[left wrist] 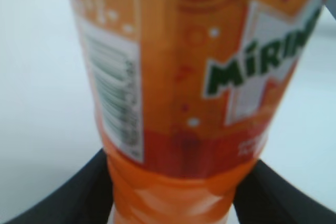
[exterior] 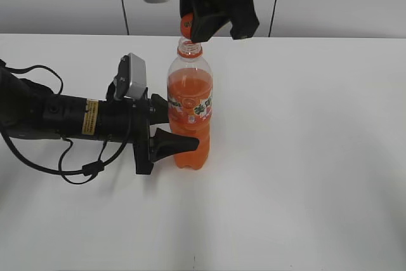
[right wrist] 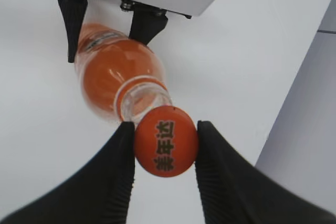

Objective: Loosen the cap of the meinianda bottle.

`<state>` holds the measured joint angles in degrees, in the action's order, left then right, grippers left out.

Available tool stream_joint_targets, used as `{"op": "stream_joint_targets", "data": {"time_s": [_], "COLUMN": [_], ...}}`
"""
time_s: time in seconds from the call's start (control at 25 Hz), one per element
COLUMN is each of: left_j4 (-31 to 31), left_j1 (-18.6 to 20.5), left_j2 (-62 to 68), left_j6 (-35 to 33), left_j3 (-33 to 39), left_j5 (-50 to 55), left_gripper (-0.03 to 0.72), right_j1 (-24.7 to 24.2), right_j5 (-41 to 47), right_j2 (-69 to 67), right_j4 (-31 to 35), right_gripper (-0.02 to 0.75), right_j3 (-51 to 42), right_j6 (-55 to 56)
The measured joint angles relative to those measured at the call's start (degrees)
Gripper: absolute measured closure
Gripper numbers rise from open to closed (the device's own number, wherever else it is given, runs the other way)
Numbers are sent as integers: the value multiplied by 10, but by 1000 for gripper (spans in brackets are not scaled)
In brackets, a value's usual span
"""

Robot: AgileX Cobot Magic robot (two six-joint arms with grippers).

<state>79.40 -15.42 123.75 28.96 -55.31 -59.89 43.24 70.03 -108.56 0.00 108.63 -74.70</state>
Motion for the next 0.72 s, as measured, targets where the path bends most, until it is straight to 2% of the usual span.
{"op": "stream_joint_targets", "data": {"time_s": [0.08, 0.16, 0.28, 0.52, 0.6, 0.72], "left_j4": [4, 4, 5, 6, 6, 6], "left_j1": [0, 0, 0, 0, 0, 0], "left_j2": [-1, -1, -1, -1, -1, -1], "left_j6": [0, 0, 0, 0, 0, 0], "left_j3": [0, 0, 0, 0, 0, 0], "left_j5": [0, 0, 0, 0, -1, -1], "left_gripper": [284, 284, 284, 284, 284, 284], "right_j1": [0, 0, 0, 0, 0, -3], "right_j5": [0, 0, 0, 1, 1, 1], "right_j2": [15, 32, 63, 101, 105, 107], "right_j4": [0, 0, 0, -6, -11, -33], "right_gripper": [468, 468, 468, 468, 468, 468], "right_j3": [0, 0, 0, 0, 0, 0], "right_j6": [13, 74, 209, 582, 668, 740]}}
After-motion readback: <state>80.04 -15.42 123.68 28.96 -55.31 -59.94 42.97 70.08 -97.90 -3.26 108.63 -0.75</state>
